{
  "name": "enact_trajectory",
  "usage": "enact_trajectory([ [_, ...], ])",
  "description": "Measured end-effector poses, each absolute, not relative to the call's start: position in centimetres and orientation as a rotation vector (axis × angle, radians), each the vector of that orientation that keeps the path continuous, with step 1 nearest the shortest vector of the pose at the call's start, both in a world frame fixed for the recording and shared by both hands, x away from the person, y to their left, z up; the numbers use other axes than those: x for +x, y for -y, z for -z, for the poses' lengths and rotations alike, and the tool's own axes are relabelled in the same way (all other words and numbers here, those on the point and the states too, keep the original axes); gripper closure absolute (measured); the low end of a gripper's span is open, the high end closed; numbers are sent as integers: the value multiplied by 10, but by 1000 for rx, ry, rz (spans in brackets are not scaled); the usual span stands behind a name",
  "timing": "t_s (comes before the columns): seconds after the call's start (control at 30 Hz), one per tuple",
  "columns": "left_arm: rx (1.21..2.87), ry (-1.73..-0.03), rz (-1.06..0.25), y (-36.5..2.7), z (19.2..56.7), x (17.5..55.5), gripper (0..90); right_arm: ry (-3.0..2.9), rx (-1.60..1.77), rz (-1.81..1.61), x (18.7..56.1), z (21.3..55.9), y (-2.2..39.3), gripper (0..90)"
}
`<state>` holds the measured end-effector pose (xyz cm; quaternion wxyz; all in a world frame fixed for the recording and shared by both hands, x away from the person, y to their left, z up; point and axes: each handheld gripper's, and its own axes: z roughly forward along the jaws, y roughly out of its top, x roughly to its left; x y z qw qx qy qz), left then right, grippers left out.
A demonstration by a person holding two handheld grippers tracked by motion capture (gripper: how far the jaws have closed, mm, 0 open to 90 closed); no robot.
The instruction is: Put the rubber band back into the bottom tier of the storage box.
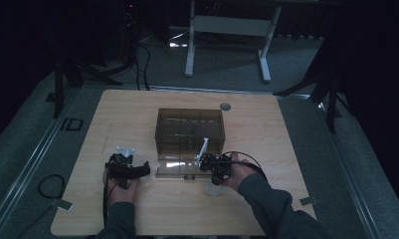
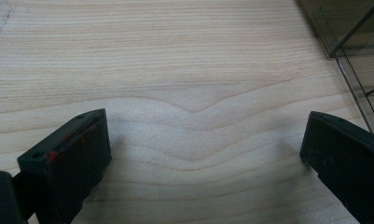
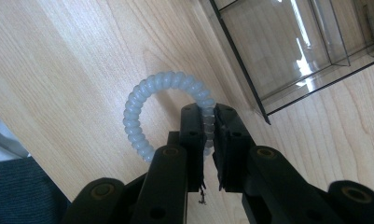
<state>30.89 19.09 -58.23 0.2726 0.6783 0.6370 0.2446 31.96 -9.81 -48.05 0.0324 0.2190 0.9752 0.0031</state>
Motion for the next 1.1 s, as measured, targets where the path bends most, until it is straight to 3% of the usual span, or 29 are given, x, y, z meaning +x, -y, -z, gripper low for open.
enact_trajectory([
  [1.1,1818,-1714,-662,-191,583,309,16,-2938,766,-80,345,451,110,825],
])
